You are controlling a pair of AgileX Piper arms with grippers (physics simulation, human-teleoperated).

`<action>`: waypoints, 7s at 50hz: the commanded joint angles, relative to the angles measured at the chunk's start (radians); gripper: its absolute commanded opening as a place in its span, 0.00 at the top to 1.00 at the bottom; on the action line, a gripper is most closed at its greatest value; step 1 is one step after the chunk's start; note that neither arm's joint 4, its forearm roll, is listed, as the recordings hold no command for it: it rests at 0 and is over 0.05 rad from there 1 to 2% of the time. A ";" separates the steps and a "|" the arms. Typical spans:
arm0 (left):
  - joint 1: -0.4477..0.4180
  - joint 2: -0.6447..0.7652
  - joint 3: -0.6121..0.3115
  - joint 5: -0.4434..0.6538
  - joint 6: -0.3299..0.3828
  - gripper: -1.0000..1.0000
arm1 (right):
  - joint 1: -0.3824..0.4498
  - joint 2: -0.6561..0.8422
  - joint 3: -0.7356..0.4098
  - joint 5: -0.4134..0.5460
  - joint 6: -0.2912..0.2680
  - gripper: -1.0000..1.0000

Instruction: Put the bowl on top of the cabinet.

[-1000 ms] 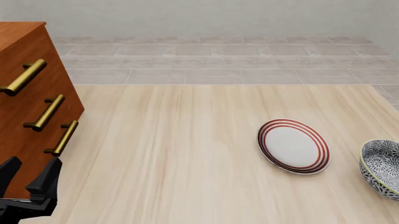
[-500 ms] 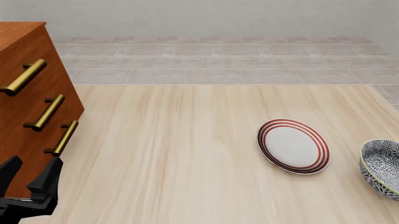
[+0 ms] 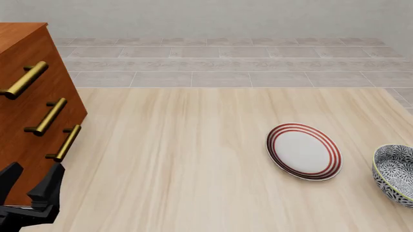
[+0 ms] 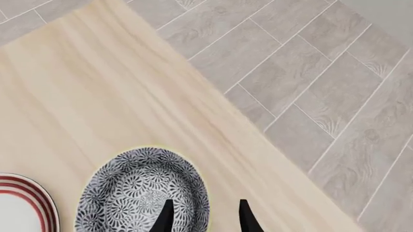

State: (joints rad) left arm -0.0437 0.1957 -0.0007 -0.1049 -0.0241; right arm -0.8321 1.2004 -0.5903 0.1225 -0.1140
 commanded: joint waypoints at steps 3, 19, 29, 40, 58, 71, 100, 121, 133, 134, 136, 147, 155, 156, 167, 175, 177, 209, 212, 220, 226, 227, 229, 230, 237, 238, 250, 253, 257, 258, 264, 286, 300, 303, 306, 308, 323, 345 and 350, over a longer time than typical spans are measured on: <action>0.000 0.013 0.000 -0.011 0.002 0.00 | -0.002 0.060 0.021 -0.052 -0.001 0.00; 0.001 0.054 0.000 -0.047 0.007 0.00 | -0.020 0.173 0.035 -0.134 -0.017 0.00; 0.002 0.056 0.000 -0.047 0.008 0.00 | -0.021 0.221 0.049 -0.177 -0.016 0.00; 0.002 0.053 0.000 -0.044 0.009 0.00 | -0.021 0.258 0.060 -0.210 -0.022 0.00; -0.001 0.029 0.000 -0.019 0.016 0.00 | -0.008 0.326 0.096 -0.288 -0.023 0.00; -0.003 0.042 0.000 -0.030 0.018 0.00 | -0.013 0.353 0.112 -0.320 -0.034 0.00; -0.002 0.051 0.000 -0.040 0.017 0.00 | 0.012 0.311 0.128 -0.310 -0.041 1.00; 0.000 0.040 0.000 -0.034 0.013 0.00 | 0.039 0.119 0.062 -0.146 0.002 1.00; 0.000 0.047 0.000 -0.044 0.012 0.00 | 0.076 0.013 0.040 -0.059 0.019 1.00; 0.001 0.046 0.000 -0.044 0.011 0.00 | 0.085 -0.002 0.037 -0.047 0.017 1.00; 0.001 0.045 0.000 -0.043 0.011 0.00 | 0.085 -0.007 0.035 -0.042 0.017 1.00; 0.001 0.035 0.000 -0.035 0.010 0.00 | 0.122 -0.096 -0.012 0.048 0.031 1.00; 0.001 0.028 0.000 -0.030 0.009 0.00 | 0.160 -0.148 -0.054 0.106 0.036 1.00; 0.001 0.026 0.000 -0.029 0.010 0.00 | 0.168 -0.154 -0.059 0.112 0.039 1.00; 0.001 0.017 0.000 -0.019 0.009 0.00 | 0.222 -0.194 -0.094 0.149 0.045 1.00; 0.001 0.021 0.000 -0.024 0.009 0.00 | 0.277 -0.219 -0.120 0.175 0.050 1.00; 0.002 0.018 0.000 -0.022 0.008 0.00 | 0.289 -0.220 -0.126 0.178 0.047 1.00; 0.001 -0.020 0.000 0.012 0.003 0.00 | 0.529 -0.225 -0.208 0.211 0.038 1.00; 0.000 -0.017 0.000 0.009 0.003 0.00 | 0.547 -0.217 -0.217 0.213 0.032 1.00; -0.002 -0.007 0.000 -0.001 0.003 0.00 | 0.621 -0.179 -0.244 0.198 0.037 1.00; -0.004 0.001 0.000 -0.007 0.002 0.00 | 0.673 -0.152 -0.252 0.180 0.045 1.00; -0.004 0.002 0.000 -0.009 0.002 0.00 | 0.681 -0.147 -0.254 0.178 0.045 1.00; -0.003 0.004 0.000 -0.011 0.002 0.00 | 0.695 -0.138 -0.259 0.172 0.049 1.00; -0.003 0.004 0.000 -0.011 0.002 0.00 | 0.700 -0.136 -0.260 0.171 0.048 1.00; -0.005 0.016 0.000 -0.023 0.002 0.00 | 0.745 -0.106 -0.271 0.154 0.054 1.00; -0.005 0.017 0.000 -0.024 0.003 0.00 | 0.754 -0.102 -0.271 0.150 0.057 1.00; -0.003 0.011 0.000 -0.023 0.003 0.00 | 0.844 -0.069 -0.296 0.126 0.080 1.00; -0.003 0.010 0.000 -0.022 0.003 0.00 | 0.869 -0.061 -0.303 0.120 0.088 1.00; -0.002 0.003 0.000 -0.017 0.002 0.00 | 0.891 -0.055 -0.308 0.115 0.093 1.00; -0.002 0.003 0.000 -0.017 0.002 0.00 | 0.902 -0.052 -0.311 0.115 0.095 1.00; -0.002 -0.004 0.000 -0.012 0.001 0.00 | 0.941 -0.042 -0.335 0.118 0.092 1.00; -0.004 -0.030 0.000 0.004 -0.004 0.00 | 1.064 0.022 -0.357 0.061 0.119 1.00; -0.004 -0.052 0.000 0.020 -0.009 0.00 | 1.129 0.075 -0.393 0.033 0.129 1.00; -0.005 -0.061 0.000 0.025 -0.010 0.00 | 1.138 0.083 -0.401 0.030 0.130 1.00; -0.006 -0.063 0.000 0.026 -0.011 0.00 | 1.156 0.089 -0.410 0.024 0.136 1.00; -0.006 -0.063 0.000 0.025 -0.011 0.00 | 1.168 0.094 -0.412 0.019 0.143 1.00; -0.003 -0.071 0.000 0.023 -0.017 0.00 | 1.261 0.125 -0.405 -0.029 0.169 1.00; -0.010 -0.116 0.000 0.054 -0.023 0.00 | 1.364 0.218 -0.490 -0.030 0.151 1.00; -0.012 -0.119 0.000 0.054 -0.026 0.00 | 1.380 0.248 -0.515 -0.033 0.149 1.00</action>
State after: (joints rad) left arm -0.0519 0.0886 -0.0003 -0.0573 -0.0462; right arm 0.5100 1.4057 -1.0569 0.0950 0.0334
